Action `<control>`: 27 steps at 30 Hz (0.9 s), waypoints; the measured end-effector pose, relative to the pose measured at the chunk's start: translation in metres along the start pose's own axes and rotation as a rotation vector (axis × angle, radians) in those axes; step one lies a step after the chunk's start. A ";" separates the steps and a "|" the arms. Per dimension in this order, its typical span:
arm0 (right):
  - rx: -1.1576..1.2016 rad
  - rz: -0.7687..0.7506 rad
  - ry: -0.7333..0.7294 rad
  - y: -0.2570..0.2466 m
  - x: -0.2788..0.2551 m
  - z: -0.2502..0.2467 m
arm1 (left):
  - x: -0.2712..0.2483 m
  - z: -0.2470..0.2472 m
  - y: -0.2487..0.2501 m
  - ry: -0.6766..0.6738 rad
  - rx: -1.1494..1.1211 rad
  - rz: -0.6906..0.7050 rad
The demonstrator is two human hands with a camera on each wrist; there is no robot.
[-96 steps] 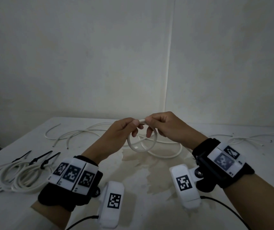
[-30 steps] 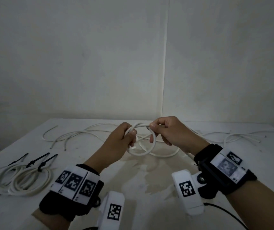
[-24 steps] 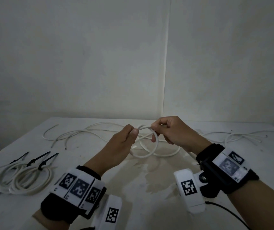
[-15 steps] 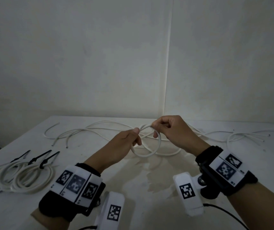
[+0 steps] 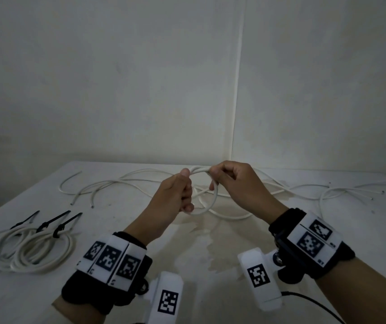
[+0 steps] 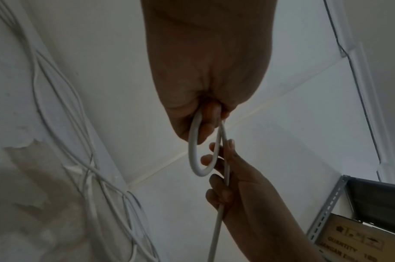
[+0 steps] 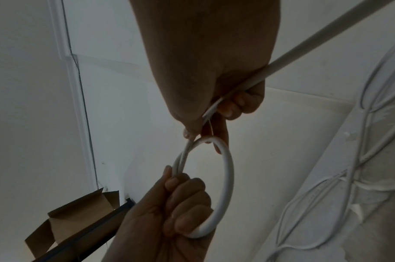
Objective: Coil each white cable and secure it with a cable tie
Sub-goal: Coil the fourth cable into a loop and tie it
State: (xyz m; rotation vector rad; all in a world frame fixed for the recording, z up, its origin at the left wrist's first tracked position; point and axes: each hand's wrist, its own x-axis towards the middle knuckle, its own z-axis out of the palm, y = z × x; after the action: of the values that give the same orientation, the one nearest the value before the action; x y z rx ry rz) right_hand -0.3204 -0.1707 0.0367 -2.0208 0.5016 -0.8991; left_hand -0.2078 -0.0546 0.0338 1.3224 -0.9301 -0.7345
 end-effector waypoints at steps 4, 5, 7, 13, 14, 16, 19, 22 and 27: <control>-0.124 -0.037 0.017 0.013 -0.001 -0.002 | 0.004 -0.008 0.005 0.061 -0.098 -0.017; -0.172 -0.051 0.030 0.020 -0.003 -0.003 | 0.005 -0.013 0.008 0.085 -0.137 -0.011; -0.235 -0.064 0.070 0.032 -0.007 -0.008 | 0.007 -0.025 0.013 0.138 -0.213 -0.002; -0.514 -0.025 0.198 0.044 0.001 -0.031 | 0.007 -0.052 0.018 0.241 -0.272 -0.008; -0.592 -0.040 0.181 0.045 0.004 -0.031 | 0.008 -0.054 0.018 0.254 -0.268 -0.002; -0.707 -0.151 0.158 0.047 0.009 -0.028 | 0.008 -0.060 0.018 0.279 -0.278 0.017; -0.821 -0.355 0.160 0.055 0.010 -0.021 | 0.009 -0.068 0.020 0.310 -0.290 0.036; -1.019 -0.515 0.088 0.057 0.011 -0.013 | 0.010 -0.068 0.019 0.329 -0.249 0.026; -1.096 -0.875 -0.075 0.035 0.005 0.013 | 0.013 -0.061 0.015 0.306 -0.137 0.019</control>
State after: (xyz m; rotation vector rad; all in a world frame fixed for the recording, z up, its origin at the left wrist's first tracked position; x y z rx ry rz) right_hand -0.3080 -0.1870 0.0046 -3.3958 -0.0197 -1.1613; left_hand -0.1494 -0.0354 0.0505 1.2604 -0.6359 -0.5515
